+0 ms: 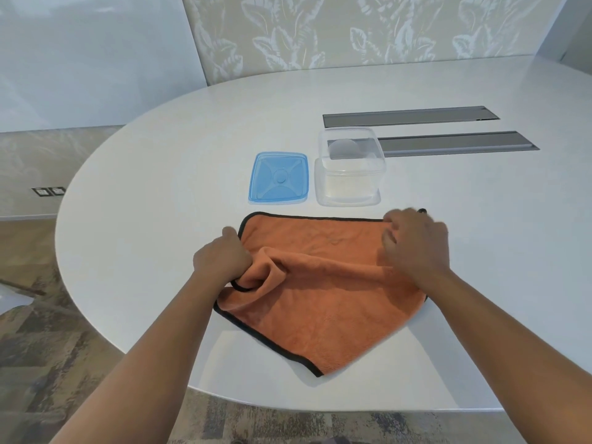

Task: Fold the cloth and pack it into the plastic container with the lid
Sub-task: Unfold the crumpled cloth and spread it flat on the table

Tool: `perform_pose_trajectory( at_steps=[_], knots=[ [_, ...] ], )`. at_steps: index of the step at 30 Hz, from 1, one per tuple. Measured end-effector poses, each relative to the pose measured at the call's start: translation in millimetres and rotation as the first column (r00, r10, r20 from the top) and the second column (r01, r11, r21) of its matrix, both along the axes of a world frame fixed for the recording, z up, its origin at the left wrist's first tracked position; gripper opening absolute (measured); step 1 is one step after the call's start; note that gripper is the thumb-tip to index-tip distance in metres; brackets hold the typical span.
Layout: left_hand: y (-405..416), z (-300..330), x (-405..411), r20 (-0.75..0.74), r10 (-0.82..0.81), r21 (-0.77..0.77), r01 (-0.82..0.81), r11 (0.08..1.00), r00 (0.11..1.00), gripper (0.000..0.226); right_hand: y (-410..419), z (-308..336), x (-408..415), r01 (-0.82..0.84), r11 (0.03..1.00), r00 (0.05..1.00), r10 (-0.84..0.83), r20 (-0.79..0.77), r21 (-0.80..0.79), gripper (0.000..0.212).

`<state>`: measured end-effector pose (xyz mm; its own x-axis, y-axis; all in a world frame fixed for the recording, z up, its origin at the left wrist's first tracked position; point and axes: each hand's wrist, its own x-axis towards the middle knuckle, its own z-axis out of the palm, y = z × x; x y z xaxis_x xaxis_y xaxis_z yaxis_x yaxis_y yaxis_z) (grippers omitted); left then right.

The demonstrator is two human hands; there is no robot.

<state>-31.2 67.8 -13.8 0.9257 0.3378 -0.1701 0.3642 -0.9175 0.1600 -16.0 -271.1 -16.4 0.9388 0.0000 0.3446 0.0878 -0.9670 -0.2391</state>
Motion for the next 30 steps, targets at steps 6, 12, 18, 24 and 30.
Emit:
perform_pose_trajectory(
  at_steps=[6, 12, 18, 24, 30],
  knots=[
    [-8.7, 13.6, 4.8, 0.281, -0.463, 0.108, 0.451, 0.886, 0.841, 0.057, 14.2, -19.4, -11.7, -0.032, 0.999, 0.907, 0.027, -0.42, -0.004, 0.051],
    [-16.6, 6.9, 11.6, -0.014, -0.547, -0.25, 0.527, 0.812, 0.837, 0.057, 9.0, -33.1, -2.2, -0.172, 0.984, 0.827, 0.118, -0.55, -0.047, 0.09],
    [-13.7, 7.9, 15.1, -0.161, -0.562, -0.234, 0.522, 0.82, 0.811, 0.092, -7.8, -36.7, 12.4, -0.259, 0.964, 0.805, 0.184, -0.564, -0.055, 0.094],
    [-15.9, -2.1, 16.4, -0.233, -0.558, -0.189, 0.525, 0.83, 0.797, 0.098, -19.1, -34.1, 29.0, -0.3, 0.954, 0.793, 0.245, -0.558, -0.008, 0.099],
    [-10.8, -12.0, 25.4, -0.171, -0.529, -0.213, 0.493, 0.844, 0.831, 0.078, -23.7, -33.7, 40.3, -0.335, 0.942, 0.78, 0.268, -0.566, -0.016, 0.098]
  ],
)
